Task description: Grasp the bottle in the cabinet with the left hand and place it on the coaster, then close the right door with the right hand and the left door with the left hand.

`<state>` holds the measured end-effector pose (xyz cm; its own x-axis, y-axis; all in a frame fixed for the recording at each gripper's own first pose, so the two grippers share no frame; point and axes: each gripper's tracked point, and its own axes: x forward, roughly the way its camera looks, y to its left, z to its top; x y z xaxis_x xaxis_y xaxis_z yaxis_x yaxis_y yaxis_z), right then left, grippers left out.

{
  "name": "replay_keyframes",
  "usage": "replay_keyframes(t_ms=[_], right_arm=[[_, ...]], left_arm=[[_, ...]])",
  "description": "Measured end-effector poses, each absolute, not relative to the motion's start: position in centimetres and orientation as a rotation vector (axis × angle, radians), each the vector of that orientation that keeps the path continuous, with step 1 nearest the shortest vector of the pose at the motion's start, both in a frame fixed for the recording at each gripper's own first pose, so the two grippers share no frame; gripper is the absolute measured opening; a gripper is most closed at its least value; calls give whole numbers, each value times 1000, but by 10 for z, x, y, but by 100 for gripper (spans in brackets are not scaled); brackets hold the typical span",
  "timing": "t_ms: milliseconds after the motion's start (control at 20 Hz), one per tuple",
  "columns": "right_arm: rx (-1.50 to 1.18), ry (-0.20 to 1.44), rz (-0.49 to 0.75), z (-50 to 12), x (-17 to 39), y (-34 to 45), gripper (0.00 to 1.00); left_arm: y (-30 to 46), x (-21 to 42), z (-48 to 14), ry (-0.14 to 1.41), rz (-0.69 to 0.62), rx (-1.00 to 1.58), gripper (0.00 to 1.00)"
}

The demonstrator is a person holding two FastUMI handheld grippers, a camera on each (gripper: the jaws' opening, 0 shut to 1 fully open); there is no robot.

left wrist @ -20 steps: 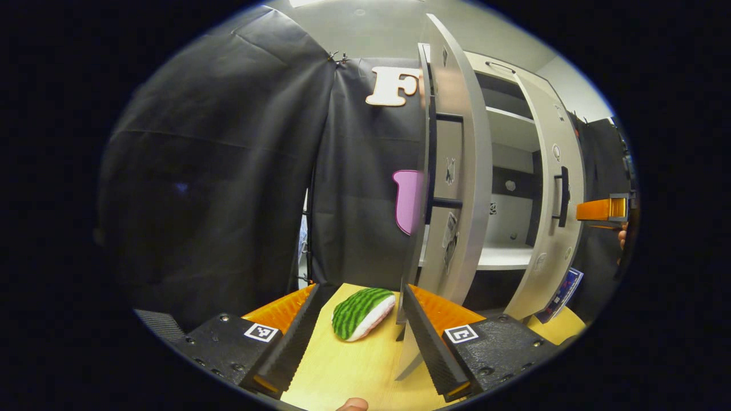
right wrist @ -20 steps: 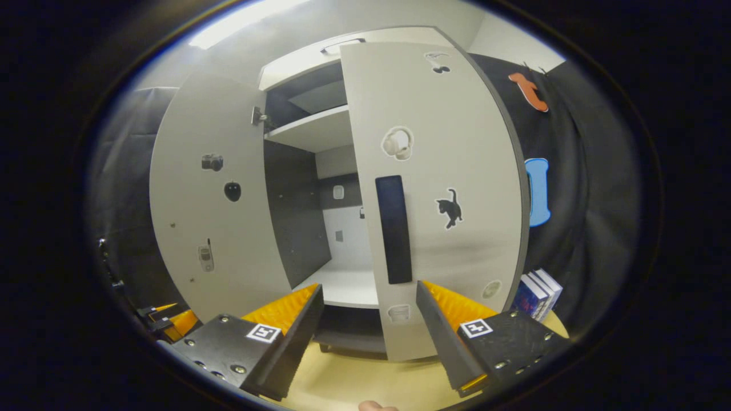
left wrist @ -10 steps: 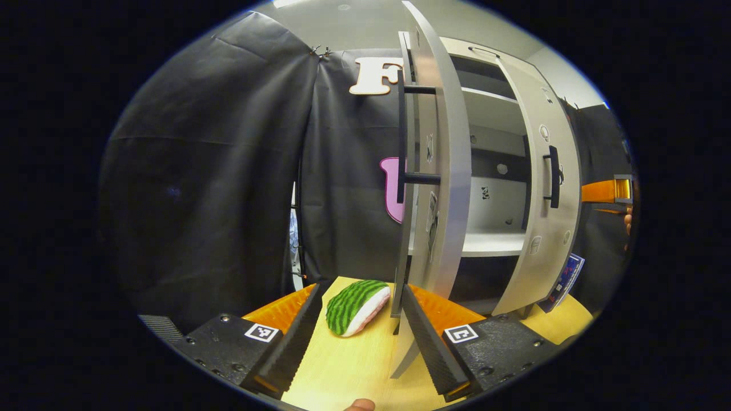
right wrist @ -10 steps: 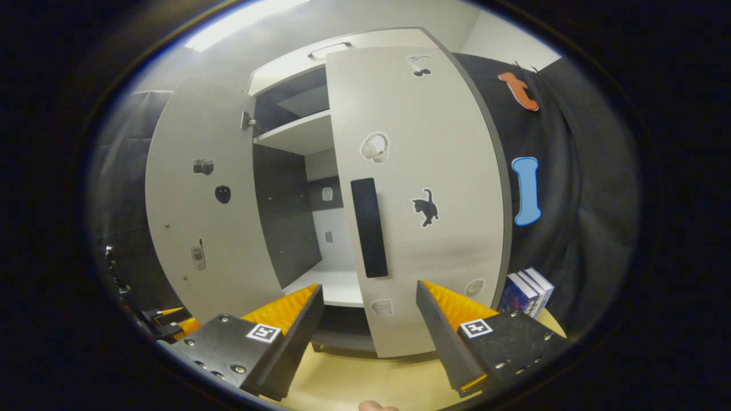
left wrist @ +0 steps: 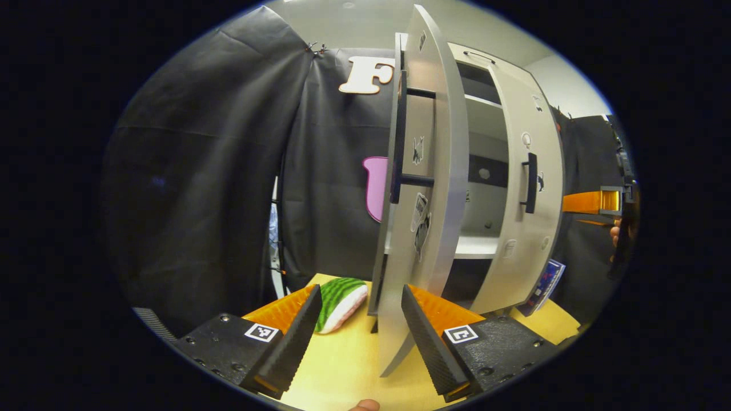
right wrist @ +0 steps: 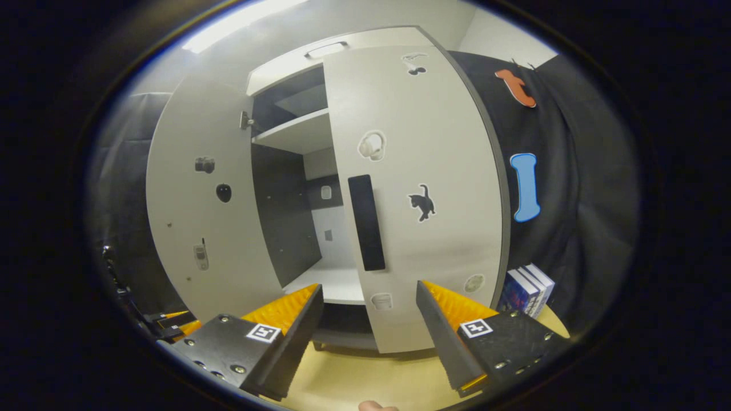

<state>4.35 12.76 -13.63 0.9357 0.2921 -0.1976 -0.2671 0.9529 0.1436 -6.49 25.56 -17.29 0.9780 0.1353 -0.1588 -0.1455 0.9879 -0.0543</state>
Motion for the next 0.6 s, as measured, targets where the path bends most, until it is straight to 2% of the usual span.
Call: replay_keyframes(t_ms=[600], right_arm=[[125, 214, 184, -137, 16, 79, 98]], left_arm=[[198, -43, -177, 171, 3, -48, 90]])
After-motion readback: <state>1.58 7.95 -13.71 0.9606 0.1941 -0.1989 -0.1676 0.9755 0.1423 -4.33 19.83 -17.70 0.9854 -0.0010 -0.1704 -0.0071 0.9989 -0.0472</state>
